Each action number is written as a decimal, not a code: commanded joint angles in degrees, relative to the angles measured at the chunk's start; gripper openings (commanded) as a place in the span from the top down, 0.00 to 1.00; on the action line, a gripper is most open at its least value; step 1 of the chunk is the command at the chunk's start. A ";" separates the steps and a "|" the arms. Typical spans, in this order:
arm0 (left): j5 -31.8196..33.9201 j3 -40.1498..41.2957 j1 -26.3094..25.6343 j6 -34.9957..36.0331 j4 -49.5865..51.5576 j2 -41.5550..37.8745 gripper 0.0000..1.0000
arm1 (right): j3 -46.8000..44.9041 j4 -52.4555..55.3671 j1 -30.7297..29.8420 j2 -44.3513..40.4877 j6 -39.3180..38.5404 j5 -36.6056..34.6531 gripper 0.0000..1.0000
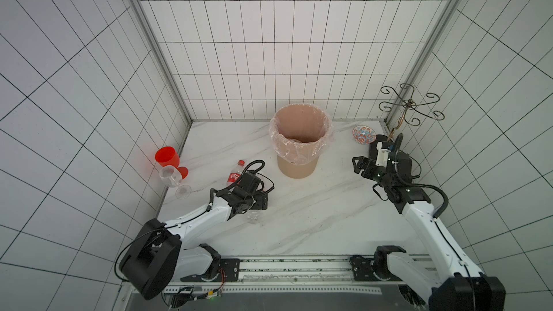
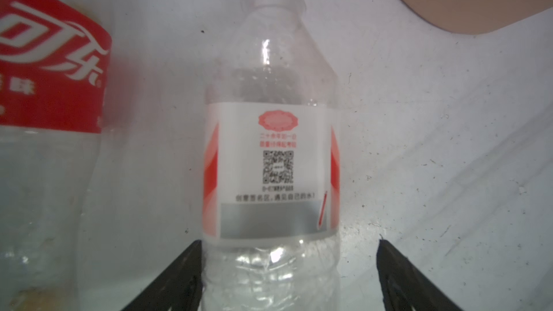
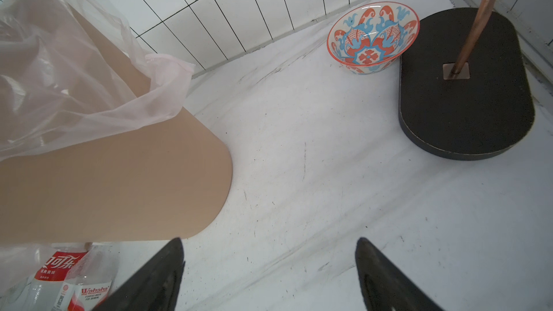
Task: Throw the plastic bottles in the bin
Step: Pick up the plastic bottle from the center of the table.
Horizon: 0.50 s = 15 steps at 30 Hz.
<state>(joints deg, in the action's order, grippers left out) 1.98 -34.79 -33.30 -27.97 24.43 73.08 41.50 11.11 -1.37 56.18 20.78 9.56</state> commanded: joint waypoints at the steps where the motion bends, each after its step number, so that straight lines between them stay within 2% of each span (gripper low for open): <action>1: 2.00 -0.57 -0.36 0.15 -3.43 2.18 0.20 | -3.26 -0.92 0.84 -0.61 0.23 0.90 0.12; 5: 1.62 -1.24 -0.58 -0.07 -4.04 4.35 0.39 | -3.28 -0.99 1.08 -0.64 0.32 1.06 0.12; 8: 3.25 -1.45 -1.47 -0.07 -3.46 2.02 0.48 | -3.29 -1.04 1.15 -0.64 0.26 1.33 0.13; 12: 7.93 -2.93 -1.81 0.60 0.66 -5.94 0.48 | -3.35 -1.27 1.10 -0.38 0.23 1.76 0.13; 15: 13.39 -5.64 -1.81 1.94 3.85 -15.41 0.48 | -3.35 -1.53 1.15 -0.04 0.14 2.44 0.14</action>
<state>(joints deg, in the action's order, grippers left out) 8.56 -36.36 -34.94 -26.94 26.37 64.12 41.32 10.79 -0.97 56.18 20.78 10.55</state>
